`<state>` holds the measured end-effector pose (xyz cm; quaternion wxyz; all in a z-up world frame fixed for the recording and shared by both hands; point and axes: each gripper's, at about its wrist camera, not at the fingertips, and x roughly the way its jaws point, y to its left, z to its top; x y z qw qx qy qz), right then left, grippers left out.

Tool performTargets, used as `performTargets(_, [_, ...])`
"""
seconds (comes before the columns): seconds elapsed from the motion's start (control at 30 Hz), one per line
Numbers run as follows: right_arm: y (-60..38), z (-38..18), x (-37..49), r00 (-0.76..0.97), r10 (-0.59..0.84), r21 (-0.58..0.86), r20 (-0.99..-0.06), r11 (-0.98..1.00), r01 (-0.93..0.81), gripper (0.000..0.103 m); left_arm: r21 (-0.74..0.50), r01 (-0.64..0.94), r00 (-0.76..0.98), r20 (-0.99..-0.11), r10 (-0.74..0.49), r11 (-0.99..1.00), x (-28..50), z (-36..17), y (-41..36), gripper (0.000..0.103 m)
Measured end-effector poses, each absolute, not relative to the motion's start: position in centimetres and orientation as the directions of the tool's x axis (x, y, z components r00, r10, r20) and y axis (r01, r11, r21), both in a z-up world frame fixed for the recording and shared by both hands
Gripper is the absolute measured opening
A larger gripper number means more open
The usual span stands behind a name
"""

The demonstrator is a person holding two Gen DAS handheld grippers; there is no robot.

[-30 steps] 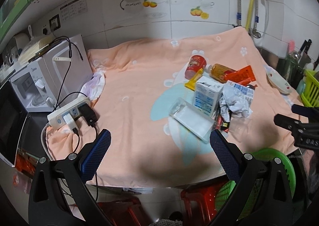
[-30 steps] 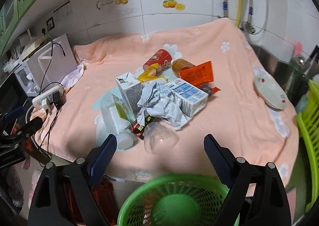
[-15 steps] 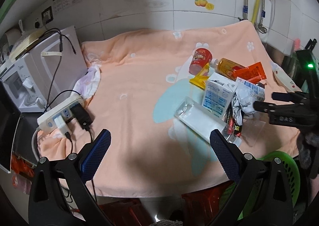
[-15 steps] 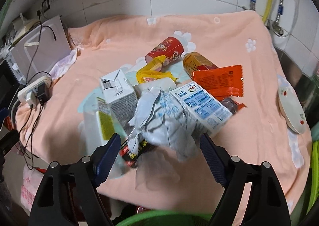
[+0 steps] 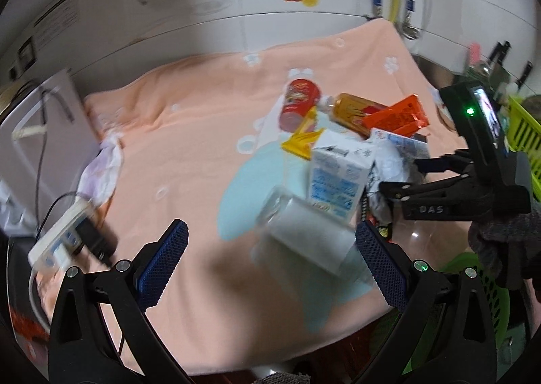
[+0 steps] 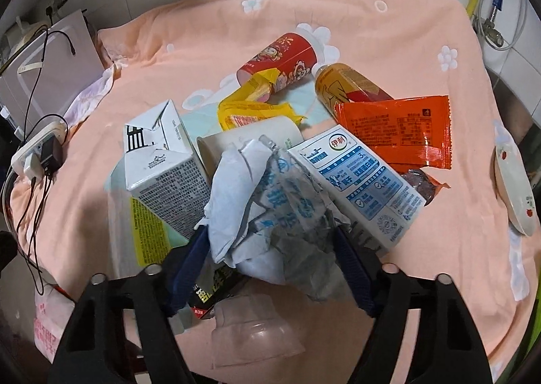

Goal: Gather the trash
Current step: 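Reach the right tool to the crumpled white plastic bag and grasp it, then carry the bag into the green basket with the right tool while the left tool grasps a white carton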

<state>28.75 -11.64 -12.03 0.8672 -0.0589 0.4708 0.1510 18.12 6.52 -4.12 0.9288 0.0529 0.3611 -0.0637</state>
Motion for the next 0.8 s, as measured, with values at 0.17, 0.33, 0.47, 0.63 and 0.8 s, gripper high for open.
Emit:
performTargets(0.17, [-12.0,-12.0,28.8,0.504,0.228,0.075,-0.833,0.95,-0.305,0.053,0.058,0.253,0.721,-0.677,-0.148,0.966,20.0,-4.5,4.5,0.098])
performTargets(0.33, [-12.3,-11.2,28.4,0.511,0.257,0.113,-0.82,0.949,-0.296,0.04,0.034,0.324,0.69,-0.692,-0.212,0.945,22.3,-5.3,3.5,0.098])
performTargets(0.47, [-12.5,-10.2,27.6,0.532,0.264,0.119,-0.804,0.949,-0.292,0.038,-0.006,0.359,0.663,-0.702,-0.259,0.933,24.3,-5.8,3.2,0.098])
performTargets(0.63, [-12.6,-9.2,26.8,0.559,0.248,0.098,-0.791,0.954,-0.285,0.038,-0.079,0.363,0.63,-0.713,-0.307,0.928,26.5,-6.5,3.8,0.098])
performTargets(0.8, [-13.1,-8.7,26.3,0.571,0.236,0.098,-0.787,0.96,-0.262,0.038,-0.148,0.401,0.588,-0.716,-0.378,0.904,27.8,-7.2,3.7,0.098])
